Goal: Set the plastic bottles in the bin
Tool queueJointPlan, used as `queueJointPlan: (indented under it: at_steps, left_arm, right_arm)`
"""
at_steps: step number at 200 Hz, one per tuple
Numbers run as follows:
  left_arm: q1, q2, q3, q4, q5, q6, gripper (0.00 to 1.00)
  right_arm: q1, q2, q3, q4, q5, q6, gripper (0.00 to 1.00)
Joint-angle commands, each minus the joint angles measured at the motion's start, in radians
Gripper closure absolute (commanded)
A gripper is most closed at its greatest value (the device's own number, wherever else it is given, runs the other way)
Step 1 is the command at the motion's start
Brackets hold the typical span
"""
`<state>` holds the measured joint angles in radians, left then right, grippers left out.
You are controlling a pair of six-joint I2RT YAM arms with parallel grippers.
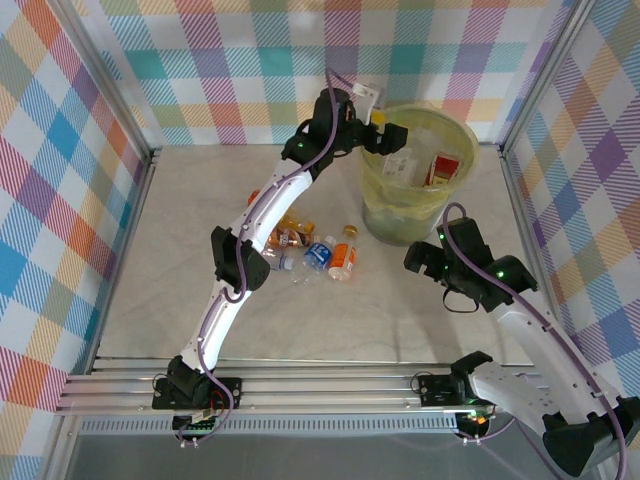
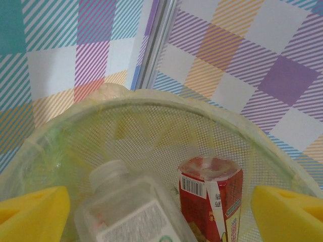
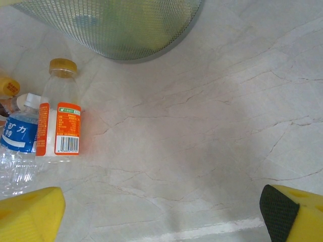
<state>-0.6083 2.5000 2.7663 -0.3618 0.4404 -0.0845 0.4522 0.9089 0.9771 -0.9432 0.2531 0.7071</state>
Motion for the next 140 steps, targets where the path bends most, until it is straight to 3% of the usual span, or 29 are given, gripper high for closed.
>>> queueJointPlan:
  at_steps: [1, 48, 93, 114, 140]
  left_arm:
    - [-0.013, -0.116, 0.024, 0.004, -0.023, 0.023, 0.04]
    - [-0.012, -0.244, 0.023, -0.116, -0.097, 0.045, 0.0]
    - [-0.013, -0.376, -0.018, -0.291, -0.282, 0.045, 0.0]
    - [-0.011, -0.501, -0.205, -0.272, -0.37, 0.034, 0.0]
    - [-0.009, -0.728, -0.614, -0.085, -0.446, 0.024, 0.0]
  right_arm:
    - [0.005, 0.0, 0.037, -0.008, 0.023, 0.004, 0.0]
    - [0.005, 0.026, 0.052, 0.015, -0.009, -0.011, 0.0]
    - [0.039, 0.073, 0.041, 0.081, -0.047, 0.011, 0.0]
    - [0.091, 0.091, 0.027, 0.123, -0.02, 0.045, 0.0]
    - [0.176, 0.15, 0.021, 0.177, 0.017, 0.079, 0.0]
